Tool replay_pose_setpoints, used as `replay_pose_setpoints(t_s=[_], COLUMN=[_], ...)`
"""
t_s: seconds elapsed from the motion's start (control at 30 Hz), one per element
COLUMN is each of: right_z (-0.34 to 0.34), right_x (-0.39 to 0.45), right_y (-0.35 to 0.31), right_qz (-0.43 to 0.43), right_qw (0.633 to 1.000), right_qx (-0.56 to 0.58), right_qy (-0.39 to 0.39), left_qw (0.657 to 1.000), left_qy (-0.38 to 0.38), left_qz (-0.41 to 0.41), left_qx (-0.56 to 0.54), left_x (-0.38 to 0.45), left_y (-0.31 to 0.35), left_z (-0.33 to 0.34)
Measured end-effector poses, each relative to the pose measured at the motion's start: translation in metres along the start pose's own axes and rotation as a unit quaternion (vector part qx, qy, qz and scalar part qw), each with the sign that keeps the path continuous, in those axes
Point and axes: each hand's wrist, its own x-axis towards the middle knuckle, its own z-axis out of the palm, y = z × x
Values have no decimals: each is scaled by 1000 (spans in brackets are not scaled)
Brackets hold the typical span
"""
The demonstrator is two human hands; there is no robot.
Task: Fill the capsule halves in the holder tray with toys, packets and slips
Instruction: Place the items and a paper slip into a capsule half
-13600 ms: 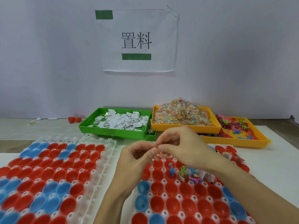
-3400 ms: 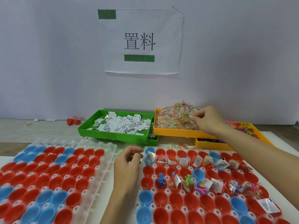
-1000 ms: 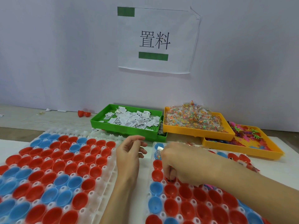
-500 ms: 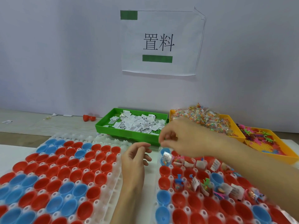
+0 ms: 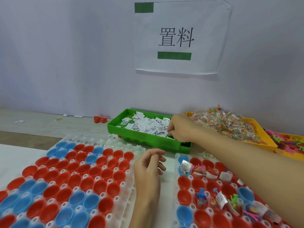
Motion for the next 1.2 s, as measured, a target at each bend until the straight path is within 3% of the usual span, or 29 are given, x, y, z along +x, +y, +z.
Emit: replay_pose_setpoints(t_s=[0.33,0.43,0.6,0.77,0.97,1.2], right_z=[-7,-16,-28,-33,-32,-38], right_x=[-18,-31,-69,-104,-129,-143], right_y=[3,2,-8,-17,-16,-4], right_qz=[-23,-27,-65,-84,-62,-23], right_qw=[994,984,965,976,975,969], right_qx=[39,125,250,202,208,243], right_qy=[101,123,40,-20,42,43], left_qw=[1000,1000,998,993,976,962], left_qy=[-8,-14,-37,-86,-146,-204], left_qz=[7,7,-3,-4,-39,-55], left_qx=[4,-1,-52,-76,-158,-175], left_x=[-2,-1,-1,-2,-7,-11], left_y=[0,-2,-1,2,7,8], left_z=[1,2,6,7,8,8])
